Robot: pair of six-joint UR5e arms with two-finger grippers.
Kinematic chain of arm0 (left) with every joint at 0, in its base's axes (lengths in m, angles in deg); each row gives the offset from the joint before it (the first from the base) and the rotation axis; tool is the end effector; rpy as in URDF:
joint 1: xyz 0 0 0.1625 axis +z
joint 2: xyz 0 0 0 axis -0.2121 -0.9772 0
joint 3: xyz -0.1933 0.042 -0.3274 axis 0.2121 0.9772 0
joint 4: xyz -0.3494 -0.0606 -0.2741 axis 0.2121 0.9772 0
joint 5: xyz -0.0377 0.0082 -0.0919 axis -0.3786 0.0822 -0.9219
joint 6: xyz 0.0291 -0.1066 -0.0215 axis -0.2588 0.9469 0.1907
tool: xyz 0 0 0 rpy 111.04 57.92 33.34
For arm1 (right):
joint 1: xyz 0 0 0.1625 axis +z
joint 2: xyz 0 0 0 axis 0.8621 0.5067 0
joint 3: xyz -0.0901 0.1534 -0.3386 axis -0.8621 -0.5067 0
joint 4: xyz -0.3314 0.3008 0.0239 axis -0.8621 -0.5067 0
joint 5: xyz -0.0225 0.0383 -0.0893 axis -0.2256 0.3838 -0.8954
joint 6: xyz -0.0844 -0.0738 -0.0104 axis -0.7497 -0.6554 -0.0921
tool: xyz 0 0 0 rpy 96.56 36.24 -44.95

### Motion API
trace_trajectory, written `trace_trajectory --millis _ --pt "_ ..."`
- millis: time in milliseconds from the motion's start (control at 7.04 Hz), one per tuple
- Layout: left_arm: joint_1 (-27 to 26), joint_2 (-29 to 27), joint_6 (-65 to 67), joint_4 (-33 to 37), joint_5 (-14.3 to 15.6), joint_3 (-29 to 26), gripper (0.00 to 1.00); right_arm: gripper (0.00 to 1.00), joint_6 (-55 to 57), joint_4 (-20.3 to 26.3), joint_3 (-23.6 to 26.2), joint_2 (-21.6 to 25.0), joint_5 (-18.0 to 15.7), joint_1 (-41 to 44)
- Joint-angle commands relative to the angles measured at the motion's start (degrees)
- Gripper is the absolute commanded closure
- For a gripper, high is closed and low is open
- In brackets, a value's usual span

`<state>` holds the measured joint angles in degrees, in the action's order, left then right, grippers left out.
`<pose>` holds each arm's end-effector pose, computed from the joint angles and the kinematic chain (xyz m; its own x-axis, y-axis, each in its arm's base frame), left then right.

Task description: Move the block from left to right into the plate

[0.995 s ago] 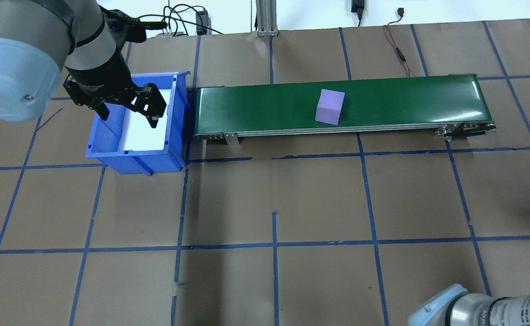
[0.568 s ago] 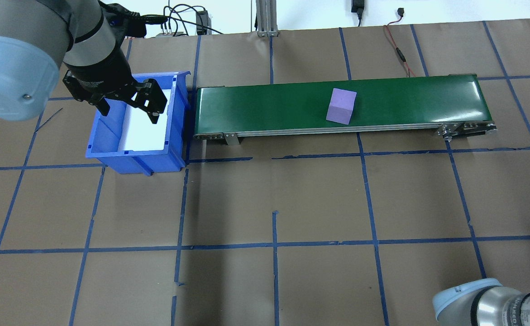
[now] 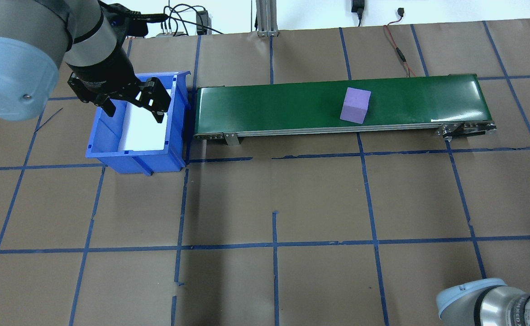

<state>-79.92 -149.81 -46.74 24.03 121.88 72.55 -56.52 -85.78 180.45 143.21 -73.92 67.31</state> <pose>-0.1487 -0.5299 0.4151 -0.9859 0.1614 -0.0432 0.1619 0.9868 -0.0089 -0.4587 -0.2051 0.1664 -0.9263 0.2672 -0.2658 0.2672 0.9629 0.0370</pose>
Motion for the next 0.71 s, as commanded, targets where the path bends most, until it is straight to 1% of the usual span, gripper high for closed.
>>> trace_trajectory --millis 0,142,284,426,568 --pt "-0.29 -0.01 -0.48 0.01 -0.55 -0.17 0.00 0.00 6.30 12.13 -10.93 0.37 1.39 10.71" --pt "-0.38 0.08 -0.40 0.18 -0.47 0.09 0.00 0.00 10.27 12.51 -16.21 -0.06 1.83 21.15" --pt "-0.38 -0.01 -0.14 -0.08 -0.55 0.44 0.00 0.00 11.00 11.38 -18.09 -1.28 7.23 26.47" --pt "-0.38 -0.01 -0.31 0.01 -0.64 0.10 0.00 0.00 16.32 11.37 -19.41 -4.69 12.33 29.57" --pt "-0.38 -0.01 -0.40 0.01 -0.55 0.01 0.00 0.00 18.11 10.58 -20.73 -8.03 13.34 35.17"
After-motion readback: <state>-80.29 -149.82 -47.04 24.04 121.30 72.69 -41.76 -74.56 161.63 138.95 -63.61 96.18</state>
